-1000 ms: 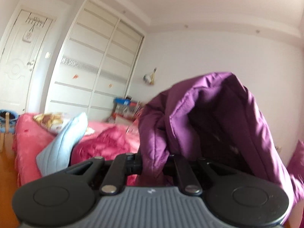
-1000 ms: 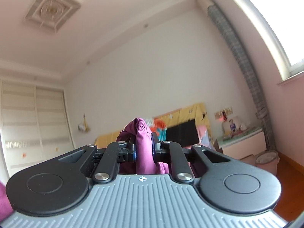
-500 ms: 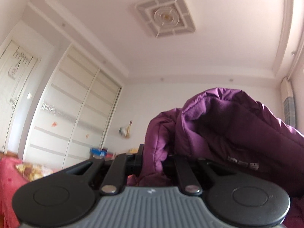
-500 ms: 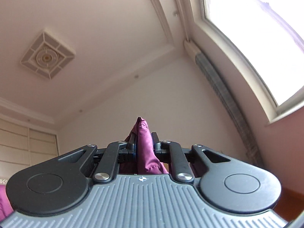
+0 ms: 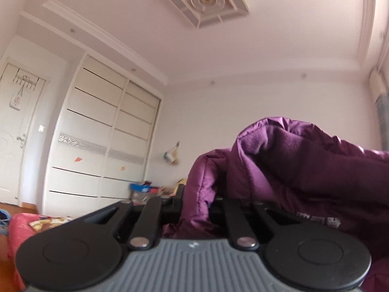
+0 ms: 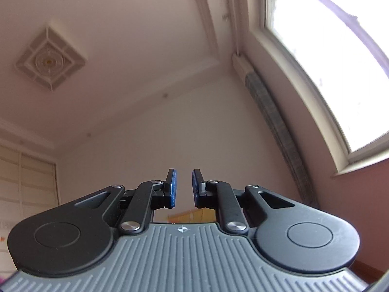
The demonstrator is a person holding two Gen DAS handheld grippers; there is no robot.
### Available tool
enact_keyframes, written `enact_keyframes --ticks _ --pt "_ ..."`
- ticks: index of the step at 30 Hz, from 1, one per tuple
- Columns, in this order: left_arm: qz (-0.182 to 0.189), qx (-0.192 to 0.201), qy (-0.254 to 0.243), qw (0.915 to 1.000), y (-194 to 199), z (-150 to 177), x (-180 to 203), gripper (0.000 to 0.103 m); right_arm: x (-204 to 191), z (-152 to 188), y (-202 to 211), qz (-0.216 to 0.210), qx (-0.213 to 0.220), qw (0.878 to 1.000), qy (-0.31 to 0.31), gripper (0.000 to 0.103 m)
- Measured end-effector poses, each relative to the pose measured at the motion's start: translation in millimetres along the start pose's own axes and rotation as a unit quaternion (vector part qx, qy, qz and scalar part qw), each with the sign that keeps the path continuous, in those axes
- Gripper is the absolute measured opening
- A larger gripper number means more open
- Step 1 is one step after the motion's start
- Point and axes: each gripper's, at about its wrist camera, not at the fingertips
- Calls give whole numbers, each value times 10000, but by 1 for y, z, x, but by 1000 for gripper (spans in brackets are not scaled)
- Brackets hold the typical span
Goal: Fold large clothes
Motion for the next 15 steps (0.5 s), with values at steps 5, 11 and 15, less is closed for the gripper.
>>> enact_keyframes --ticks 5,11,15 --pt "-89 -794 -490 9956 -89 48 17 8 -10 59 -52 -220 -923 9947 389 16" --pt "-144 -1918 -963 9766 -177 142 30 8 -13 155 -82 -891 -2224 9704 318 33" --pt "-311 -2476 -985 9633 -204 194 22 8 -28 234 -83 -1032 -3051 9455 469 62"
Point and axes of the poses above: each gripper's, at about its wrist camera, not at the fingertips, and y roughly against the way its jaws point, x to its right, z to its underside, and after that the axes turned 11 degrees about -x, right-handed
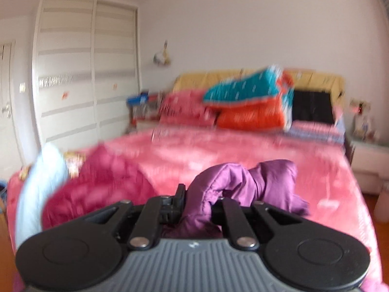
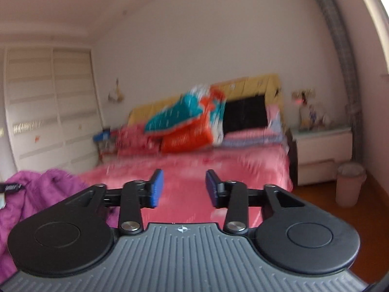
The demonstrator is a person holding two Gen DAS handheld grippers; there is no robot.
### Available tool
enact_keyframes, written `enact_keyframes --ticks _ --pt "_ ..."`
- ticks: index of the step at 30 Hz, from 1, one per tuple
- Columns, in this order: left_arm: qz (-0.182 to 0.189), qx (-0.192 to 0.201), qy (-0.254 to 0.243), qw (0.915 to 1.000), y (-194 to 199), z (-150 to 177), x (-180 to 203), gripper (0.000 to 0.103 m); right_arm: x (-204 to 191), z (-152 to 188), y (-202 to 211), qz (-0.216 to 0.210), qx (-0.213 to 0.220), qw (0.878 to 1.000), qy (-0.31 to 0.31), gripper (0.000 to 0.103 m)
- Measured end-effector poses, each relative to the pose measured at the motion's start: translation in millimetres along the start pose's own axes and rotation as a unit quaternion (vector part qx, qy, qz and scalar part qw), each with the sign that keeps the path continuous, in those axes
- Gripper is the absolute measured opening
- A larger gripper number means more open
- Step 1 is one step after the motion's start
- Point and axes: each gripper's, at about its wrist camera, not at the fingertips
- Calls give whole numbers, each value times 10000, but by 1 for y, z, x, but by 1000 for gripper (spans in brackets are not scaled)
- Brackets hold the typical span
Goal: Fold large clothes
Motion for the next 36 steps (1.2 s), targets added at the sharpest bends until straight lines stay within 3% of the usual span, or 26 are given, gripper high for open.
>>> enact_keyframes --ticks 2,3,5,11,16,22,25,28,30,33,36 --pt "-76 -194 43 9998 -14 21 -2 9 -14 36 -26 -150 -388 9991 64 72" --pt "-113 -243 59 9996 -16 15 -13 8 -14 47 -37 -240 -597 9979 88 76" --pt "-154 -303 120 9994 -24 20 -19 8 -20 61 -64 -382 -984 9943 146 101" --pt "-101 -231 189 9995 -24 36 -37 8 -22 90 -153 -603 -2169 9741 209 102" --pt "-6 -171 244 9996 -25 42 -40 8 -23 126 -183 -794 -2537 9630 447 103" --pt "30 -112 233 9997 -22 48 -40 8 -6 159 -248 -1231 -3435 9300 438 103" --pt "42 -109 217 9997 -20 49 -38 8 -12 167 -238 -1628 -3402 9252 425 103" --pt "52 -107 203 9997 -17 49 -33 8 -17 174 -226 -1901 -3384 9216 27 103" --pt "66 -104 215 9997 -15 47 -30 8 -31 180 -221 -1507 -3358 9291 373 82" --pt "101 -97 214 9997 -9 42 -24 8 -50 183 -211 -1130 -3239 9361 772 40" --pt "144 -4 174 9997 -3 32 -17 8 -67 179 -198 -784 -2895 9464 1195 25"
Point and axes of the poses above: each gripper's, at about its wrist camera, not at the fingertips, and y roughly against the way its jaws point, x to its right, z to its underside, and after that the axes turned 11 degrees about -x, right-handed
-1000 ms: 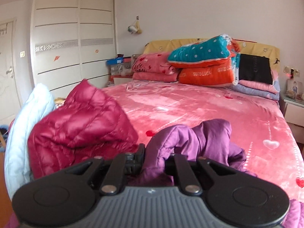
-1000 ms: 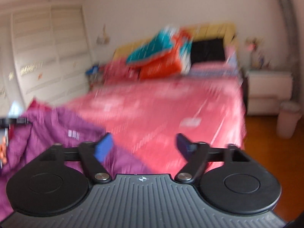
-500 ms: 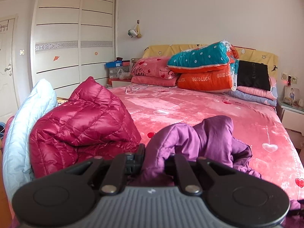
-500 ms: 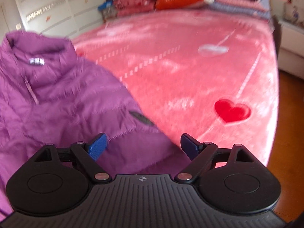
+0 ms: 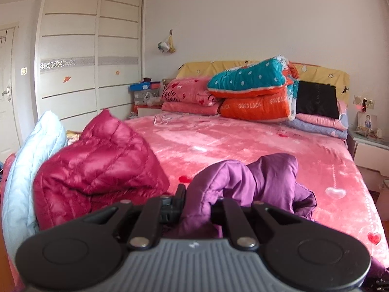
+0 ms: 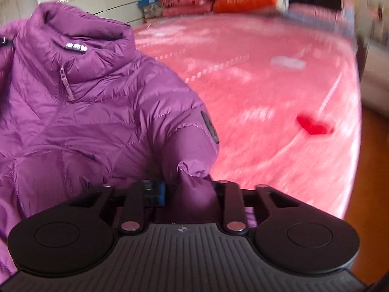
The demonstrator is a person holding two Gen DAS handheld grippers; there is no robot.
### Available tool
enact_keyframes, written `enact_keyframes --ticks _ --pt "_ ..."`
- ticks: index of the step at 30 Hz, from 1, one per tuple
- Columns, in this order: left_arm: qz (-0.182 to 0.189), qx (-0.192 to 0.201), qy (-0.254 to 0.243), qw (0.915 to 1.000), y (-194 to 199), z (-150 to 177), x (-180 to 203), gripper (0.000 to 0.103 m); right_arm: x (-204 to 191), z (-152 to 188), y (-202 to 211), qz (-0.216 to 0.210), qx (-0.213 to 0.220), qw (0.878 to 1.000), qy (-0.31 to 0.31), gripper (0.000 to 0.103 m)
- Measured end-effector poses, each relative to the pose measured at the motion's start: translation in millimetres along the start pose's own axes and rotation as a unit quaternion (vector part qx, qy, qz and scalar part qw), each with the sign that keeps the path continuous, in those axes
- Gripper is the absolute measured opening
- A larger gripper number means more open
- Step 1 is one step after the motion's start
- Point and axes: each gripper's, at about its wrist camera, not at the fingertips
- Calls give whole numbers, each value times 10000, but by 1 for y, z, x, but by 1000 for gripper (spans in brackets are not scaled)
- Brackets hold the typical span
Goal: Fold large clothes
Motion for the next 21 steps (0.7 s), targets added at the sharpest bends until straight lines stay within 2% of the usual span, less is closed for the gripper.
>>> enact_keyframes --ticks 5,7,10,13,16,21 --pt "156 331 -44 9993 7 -28 15 8 -6 -17 30 922 618 9938 111 21" --pt "241 488 -99 9985 5 -39 25 8 1 -31 43 1306 902 9873 48 20" --pt "338 672 -156 9970 -9 -57 42 8 24 -62 59 1658 1226 9783 -181 20" --pt "334 803 -215 9960 -40 -69 61 8 43 -93 70 2140 1569 9640 -173 20" --pt "363 708 -113 9968 -82 -78 74 8 59 -127 68 2460 1847 9512 -232 20" --pt "13 384 -101 9992 -162 -68 84 9 73 -163 25 2837 1910 9396 -94 21"
Point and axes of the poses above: each gripper's, at about its wrist camera, not at the fingertips, and y roughly against the way its jaws point, x to its right, z to its underside, and after that the axes turned 11 degrees about -x, right-handed
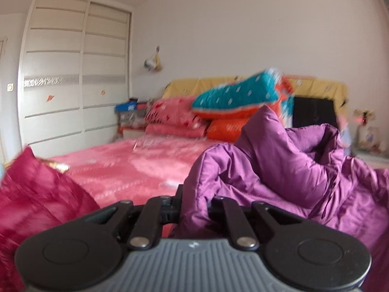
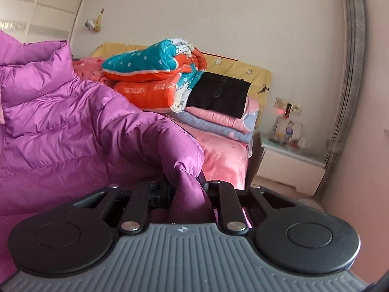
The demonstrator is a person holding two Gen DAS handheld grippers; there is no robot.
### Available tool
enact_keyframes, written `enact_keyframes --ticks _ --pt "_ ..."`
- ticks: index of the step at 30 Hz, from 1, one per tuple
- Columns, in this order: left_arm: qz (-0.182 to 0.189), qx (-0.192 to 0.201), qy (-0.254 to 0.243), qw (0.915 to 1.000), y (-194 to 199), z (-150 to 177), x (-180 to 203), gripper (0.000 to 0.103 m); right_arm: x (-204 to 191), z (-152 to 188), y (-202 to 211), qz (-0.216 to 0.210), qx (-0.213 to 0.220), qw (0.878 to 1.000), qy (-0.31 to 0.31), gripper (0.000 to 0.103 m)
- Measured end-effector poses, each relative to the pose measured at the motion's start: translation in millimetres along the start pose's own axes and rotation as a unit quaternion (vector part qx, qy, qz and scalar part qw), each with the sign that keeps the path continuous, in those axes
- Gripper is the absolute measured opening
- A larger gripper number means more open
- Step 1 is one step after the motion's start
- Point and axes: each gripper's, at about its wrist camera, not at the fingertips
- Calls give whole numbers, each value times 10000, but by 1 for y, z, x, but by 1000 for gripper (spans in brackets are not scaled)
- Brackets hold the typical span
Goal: Fold large clothes
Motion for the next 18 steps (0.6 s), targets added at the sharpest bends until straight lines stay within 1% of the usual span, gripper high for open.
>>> enact_keyframes --ticks 4,6,7,8,9,10,11,12,14,16,17,18 --pt "-177 -327 -141 9992 -38 24 -2 16 -23 9 -26 89 -234 9993 264 22" --pt "-145 -505 -136 9985 -49 33 -6 27 -34 19 -39 127 -381 9986 355 25" --pt "-137 -542 -144 9983 -51 36 -7 38 -33 26 -43 132 -449 9982 371 26" --pt "-113 -548 -176 9983 -52 38 -9 45 -35 32 -47 154 -511 9978 395 30" --pt "-80 -541 -208 9983 -51 38 -11 47 -37 37 -49 197 -552 9974 426 33" --pt "-53 -561 -247 9981 -50 36 -13 50 -39 41 -50 232 -565 9971 443 37" --pt "-57 -605 -282 9978 -46 35 -15 56 -39 44 -49 244 -587 9970 443 55" --pt "-48 -626 -314 9975 -44 34 -17 59 -38 45 -46 241 -613 9970 403 72" --pt "-26 -636 -434 9970 -31 32 -21 71 -33 43 -47 117 -635 9974 310 81" --pt "-43 -628 -605 9962 -16 31 -24 77 -29 42 -41 116 -616 9977 262 92" --pt "-51 -633 -713 9954 -7 30 -27 79 -26 42 -36 127 -589 9979 219 101" --pt "-68 -651 -831 9944 -1 29 -28 80 -23 41 -34 98 -561 9982 166 101"
Point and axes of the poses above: each gripper's, at about its wrist camera, not at the fingertips, and y roughly against the way its jaws point, x to its right, z to its underside, and after that the axes turned 11 degrees about -x, right-handed
